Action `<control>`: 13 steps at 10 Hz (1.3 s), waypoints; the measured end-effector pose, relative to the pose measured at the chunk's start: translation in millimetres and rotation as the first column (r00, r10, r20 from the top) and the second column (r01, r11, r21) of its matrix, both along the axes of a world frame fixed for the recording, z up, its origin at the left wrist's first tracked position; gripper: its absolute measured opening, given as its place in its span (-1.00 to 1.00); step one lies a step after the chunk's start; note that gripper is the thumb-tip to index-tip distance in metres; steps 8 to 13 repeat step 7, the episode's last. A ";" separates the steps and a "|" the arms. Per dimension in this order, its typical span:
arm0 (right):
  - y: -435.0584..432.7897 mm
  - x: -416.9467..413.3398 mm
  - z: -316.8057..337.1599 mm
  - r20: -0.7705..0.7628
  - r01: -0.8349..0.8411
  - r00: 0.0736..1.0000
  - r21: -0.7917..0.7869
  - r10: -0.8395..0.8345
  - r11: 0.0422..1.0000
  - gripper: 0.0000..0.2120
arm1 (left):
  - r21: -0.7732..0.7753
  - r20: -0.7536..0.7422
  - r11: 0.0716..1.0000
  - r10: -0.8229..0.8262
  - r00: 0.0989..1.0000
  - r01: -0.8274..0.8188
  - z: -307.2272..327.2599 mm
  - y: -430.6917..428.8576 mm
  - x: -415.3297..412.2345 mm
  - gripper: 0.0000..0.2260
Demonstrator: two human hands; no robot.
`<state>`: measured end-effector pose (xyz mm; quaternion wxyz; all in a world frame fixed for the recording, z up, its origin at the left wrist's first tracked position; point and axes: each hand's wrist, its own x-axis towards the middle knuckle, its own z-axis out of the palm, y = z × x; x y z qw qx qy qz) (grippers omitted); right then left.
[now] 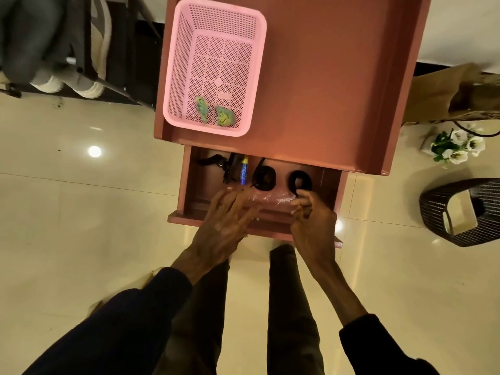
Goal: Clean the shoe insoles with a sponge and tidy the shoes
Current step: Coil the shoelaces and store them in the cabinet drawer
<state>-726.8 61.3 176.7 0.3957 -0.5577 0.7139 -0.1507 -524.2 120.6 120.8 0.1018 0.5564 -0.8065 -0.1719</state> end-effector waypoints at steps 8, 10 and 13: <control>-109.7 -52.7 54.0 0.071 0.046 0.997 -0.158 -0.036 0.986 -0.58 | -0.022 0.488 0.995 -0.073 0.870 0.096 32.8 -147.1 -54.9 -0.36; -109.7 -52.7 54.0 0.071 0.046 0.997 -0.158 -0.036 0.986 -0.58 | -0.022 0.488 0.995 -0.073 0.870 0.096 32.8 -147.1 -54.9 -0.36; -109.7 -52.7 54.0 0.071 0.046 0.997 -0.158 -0.036 0.986 -0.58 | -0.022 0.488 0.995 -0.073 0.870 0.096 32.8 -147.1 -54.9 -0.36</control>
